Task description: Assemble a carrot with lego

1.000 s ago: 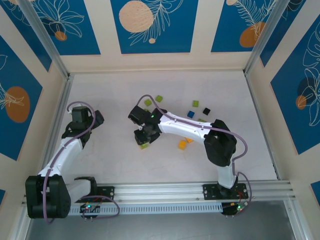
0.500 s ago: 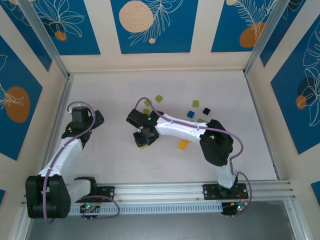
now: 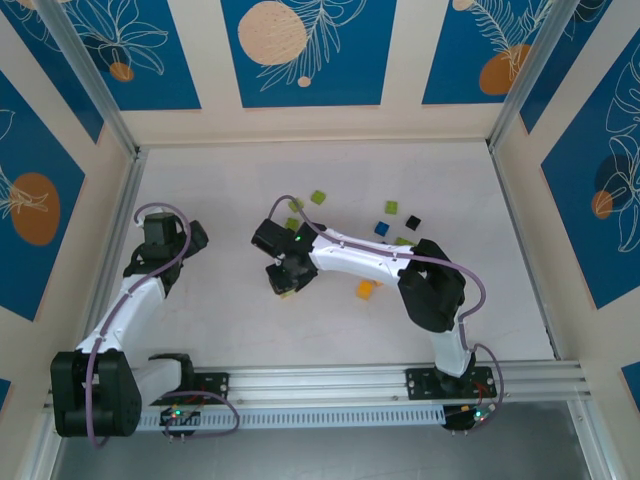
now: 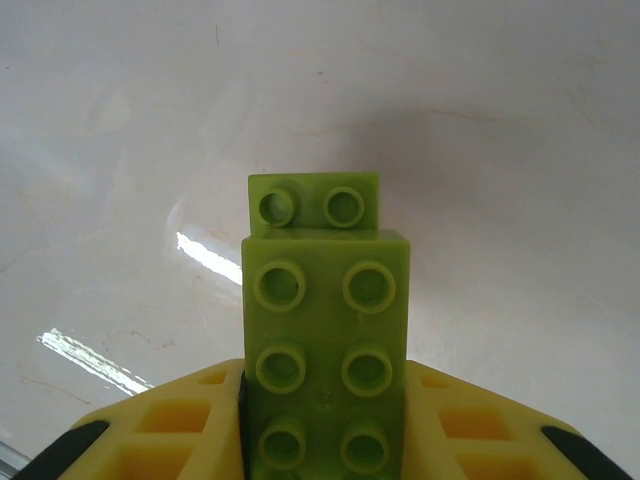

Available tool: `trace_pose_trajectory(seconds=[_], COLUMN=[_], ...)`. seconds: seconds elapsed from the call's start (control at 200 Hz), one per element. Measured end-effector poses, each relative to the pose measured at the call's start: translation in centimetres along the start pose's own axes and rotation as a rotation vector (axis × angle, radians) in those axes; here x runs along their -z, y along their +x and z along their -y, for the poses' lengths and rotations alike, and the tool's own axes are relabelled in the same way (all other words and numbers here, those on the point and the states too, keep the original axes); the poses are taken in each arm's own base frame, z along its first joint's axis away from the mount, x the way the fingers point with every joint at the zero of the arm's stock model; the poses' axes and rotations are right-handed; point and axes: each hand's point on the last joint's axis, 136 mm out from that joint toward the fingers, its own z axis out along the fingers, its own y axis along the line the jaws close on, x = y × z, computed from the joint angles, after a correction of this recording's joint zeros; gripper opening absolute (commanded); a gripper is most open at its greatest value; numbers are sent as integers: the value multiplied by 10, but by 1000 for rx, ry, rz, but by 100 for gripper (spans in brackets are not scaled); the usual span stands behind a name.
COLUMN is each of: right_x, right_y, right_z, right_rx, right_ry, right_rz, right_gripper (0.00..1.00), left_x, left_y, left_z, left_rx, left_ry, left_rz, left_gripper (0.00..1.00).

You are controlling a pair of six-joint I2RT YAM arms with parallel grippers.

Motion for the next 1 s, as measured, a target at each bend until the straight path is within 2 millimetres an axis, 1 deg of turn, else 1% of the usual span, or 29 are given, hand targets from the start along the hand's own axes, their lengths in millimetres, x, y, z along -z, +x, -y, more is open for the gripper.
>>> trace_pose_trajectory(seconds=[0.7,0.8,1.0], right_x=[1,5,20], right_y=[-2,-3,-8], right_z=[2,1,-1], right_rx=[1,0,0], right_ry=[18,13,-3], right_rz=[15,24,57], right_gripper=[34,34,34], left_x=[2,3,3], left_y=[-2,-3,-2], left_z=[0,1,1], left_rx=[2,2,2], left_ry=[4,5,5], left_rz=[8,11,10], left_gripper=[99,99,99])
